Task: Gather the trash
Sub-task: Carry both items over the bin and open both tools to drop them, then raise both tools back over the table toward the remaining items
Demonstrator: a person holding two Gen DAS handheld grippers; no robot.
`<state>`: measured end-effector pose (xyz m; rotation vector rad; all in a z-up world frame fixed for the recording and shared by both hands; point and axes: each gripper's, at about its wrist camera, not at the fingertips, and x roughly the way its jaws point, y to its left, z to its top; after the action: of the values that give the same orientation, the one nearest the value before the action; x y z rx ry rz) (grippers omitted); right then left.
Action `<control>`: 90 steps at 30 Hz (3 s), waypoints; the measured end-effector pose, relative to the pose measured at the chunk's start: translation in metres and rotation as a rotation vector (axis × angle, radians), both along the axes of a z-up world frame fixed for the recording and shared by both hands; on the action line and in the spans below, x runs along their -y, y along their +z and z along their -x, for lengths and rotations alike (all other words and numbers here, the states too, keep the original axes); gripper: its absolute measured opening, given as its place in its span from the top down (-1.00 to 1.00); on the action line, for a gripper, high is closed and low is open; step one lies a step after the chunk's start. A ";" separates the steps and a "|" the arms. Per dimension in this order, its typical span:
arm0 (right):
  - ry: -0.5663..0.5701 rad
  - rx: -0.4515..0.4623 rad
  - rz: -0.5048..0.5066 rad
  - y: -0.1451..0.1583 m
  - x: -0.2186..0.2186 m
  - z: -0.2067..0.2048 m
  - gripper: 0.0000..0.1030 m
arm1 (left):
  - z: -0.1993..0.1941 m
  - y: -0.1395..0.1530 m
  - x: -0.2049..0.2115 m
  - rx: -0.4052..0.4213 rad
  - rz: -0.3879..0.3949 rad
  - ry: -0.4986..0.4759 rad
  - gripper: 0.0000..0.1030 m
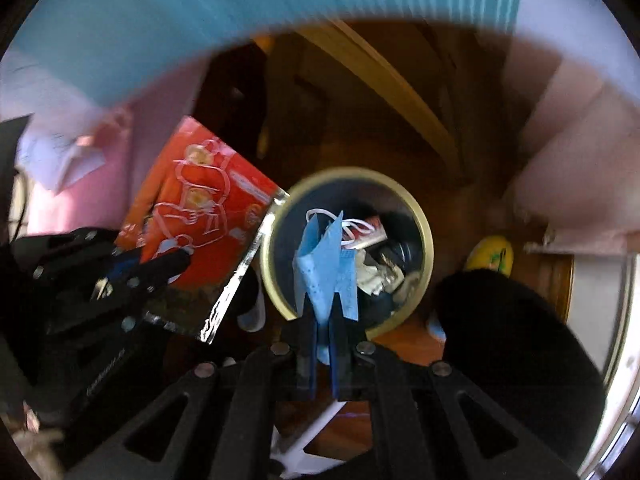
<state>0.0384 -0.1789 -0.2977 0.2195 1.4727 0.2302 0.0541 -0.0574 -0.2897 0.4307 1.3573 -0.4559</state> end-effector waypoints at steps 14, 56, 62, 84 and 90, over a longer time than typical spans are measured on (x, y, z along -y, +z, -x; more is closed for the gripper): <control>-0.158 -0.079 -0.052 -0.071 0.012 -0.012 0.21 | -0.022 -0.041 0.004 -0.021 0.038 0.087 0.11; -0.107 0.045 0.043 0.048 0.027 0.012 -0.18 | 0.017 0.100 -0.042 0.287 0.226 0.109 -0.43; 0.023 0.163 0.127 0.122 -0.002 0.031 -0.18 | 0.028 0.159 -0.051 0.430 0.179 0.059 -0.47; 0.137 0.763 0.309 0.340 -0.012 0.002 -0.18 | -0.038 0.370 -0.068 0.680 0.368 0.168 -0.47; 0.061 0.731 0.267 0.331 0.027 -0.052 -0.18 | -0.081 0.378 -0.055 0.709 0.345 0.191 -0.47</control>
<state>0.0905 -0.2057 0.0330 -0.1227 0.7700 0.1371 0.1350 -0.0021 0.0879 0.1456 0.6078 -0.3233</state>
